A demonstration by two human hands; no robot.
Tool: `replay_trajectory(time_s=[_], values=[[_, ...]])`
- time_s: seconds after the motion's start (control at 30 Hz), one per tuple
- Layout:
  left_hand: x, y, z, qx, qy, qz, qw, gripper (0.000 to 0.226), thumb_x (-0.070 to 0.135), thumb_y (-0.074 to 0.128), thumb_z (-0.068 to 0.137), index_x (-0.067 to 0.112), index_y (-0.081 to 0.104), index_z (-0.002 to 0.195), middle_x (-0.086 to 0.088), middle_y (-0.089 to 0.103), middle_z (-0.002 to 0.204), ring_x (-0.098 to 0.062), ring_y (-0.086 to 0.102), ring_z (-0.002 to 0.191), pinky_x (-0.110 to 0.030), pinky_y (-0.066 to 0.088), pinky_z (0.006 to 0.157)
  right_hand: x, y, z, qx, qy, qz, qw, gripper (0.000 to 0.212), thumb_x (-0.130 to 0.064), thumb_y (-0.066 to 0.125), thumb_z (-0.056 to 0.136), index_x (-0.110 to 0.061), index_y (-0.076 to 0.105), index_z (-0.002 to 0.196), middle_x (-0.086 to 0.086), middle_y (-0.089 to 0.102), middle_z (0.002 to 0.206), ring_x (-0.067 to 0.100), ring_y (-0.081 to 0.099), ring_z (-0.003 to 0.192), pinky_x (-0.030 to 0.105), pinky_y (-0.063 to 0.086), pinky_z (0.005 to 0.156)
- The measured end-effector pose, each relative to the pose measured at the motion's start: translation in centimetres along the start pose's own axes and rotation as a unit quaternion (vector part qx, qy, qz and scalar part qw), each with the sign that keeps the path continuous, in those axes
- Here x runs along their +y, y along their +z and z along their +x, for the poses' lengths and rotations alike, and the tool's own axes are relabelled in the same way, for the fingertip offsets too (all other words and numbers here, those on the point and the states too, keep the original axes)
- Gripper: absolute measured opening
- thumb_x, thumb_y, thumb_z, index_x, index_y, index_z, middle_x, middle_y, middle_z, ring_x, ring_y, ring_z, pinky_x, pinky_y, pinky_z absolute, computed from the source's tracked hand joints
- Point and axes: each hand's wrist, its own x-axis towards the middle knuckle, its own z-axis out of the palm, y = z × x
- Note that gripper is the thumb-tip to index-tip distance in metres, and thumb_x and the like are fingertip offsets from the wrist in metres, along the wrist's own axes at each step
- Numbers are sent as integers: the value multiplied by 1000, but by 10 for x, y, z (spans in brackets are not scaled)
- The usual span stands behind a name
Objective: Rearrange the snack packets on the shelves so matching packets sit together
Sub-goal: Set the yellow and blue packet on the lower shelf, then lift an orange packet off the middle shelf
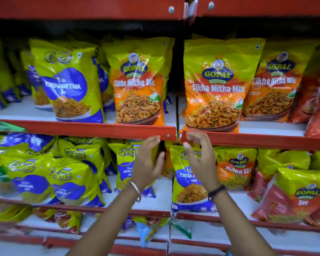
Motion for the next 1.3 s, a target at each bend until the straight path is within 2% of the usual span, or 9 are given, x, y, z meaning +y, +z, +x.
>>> replay_trajectory(time_s=[0.2,0.37,0.43,0.53,0.67,0.87,0.97,1.13,1.3], values=[[-28,-62,89,130,-81,-3,988,46,20,55,90,8,39,131,-11,45,131,-27,45,125,-51,40,105,-34,45,78,23,4,56,998,34,-22,60,89,-16,52,121,9,57,123,16,56,114,32,48,98],[-61,-86,124,-9,-286,-74,955,88,53,55,84,10,11,146,-8,28,151,-18,31,138,-39,29,115,-36,83,111,-65,159,60,983,70,-39,56,92,-11,23,147,6,39,149,19,39,137,24,33,103],[-65,-90,123,-95,-280,-79,952,74,42,54,90,13,14,145,-2,41,140,-13,40,128,-29,33,104,-37,93,117,-89,183,67,977,75,-44,54,91,-12,18,149,4,39,150,18,36,139,23,30,100],[-74,-93,127,-139,-289,-93,943,66,43,52,90,16,22,142,-3,48,136,-18,48,123,-35,41,103,-37,99,121,-94,184,59,977,72,-44,54,91,-12,21,148,4,41,148,18,38,137,22,29,98],[-78,-99,129,-96,-293,-119,944,62,38,65,85,14,38,135,-5,58,126,-23,56,118,-42,48,100,-34,101,116,-58,154,63,984,68,-44,60,87,-15,35,143,3,50,141,19,46,131,33,39,106],[-53,-98,102,26,-238,-219,946,74,16,69,74,6,32,138,3,54,123,3,57,108,-18,47,93,-42,86,92,-23,83,123,989,67,-43,70,77,-32,39,136,0,53,137,12,52,127,48,42,108],[-20,-97,96,59,-208,-228,949,69,6,71,75,8,34,134,5,55,120,10,57,103,-12,47,87,-56,67,79,1,56,154,987,64,-41,69,78,-36,39,134,4,52,138,16,51,128,47,43,107],[37,-89,83,57,-183,-258,947,73,16,77,70,11,39,132,-14,60,123,-18,62,109,-21,52,84,-64,15,55,27,51,202,978,59,-33,72,78,-23,47,130,2,59,128,10,58,117,29,47,99],[82,-53,61,46,-215,-271,937,67,24,85,65,23,49,122,-6,69,107,-16,69,96,-24,55,76,-45,-40,31,45,70,208,975,58,-40,72,74,-17,55,124,0,66,118,12,62,111,24,50,92]])
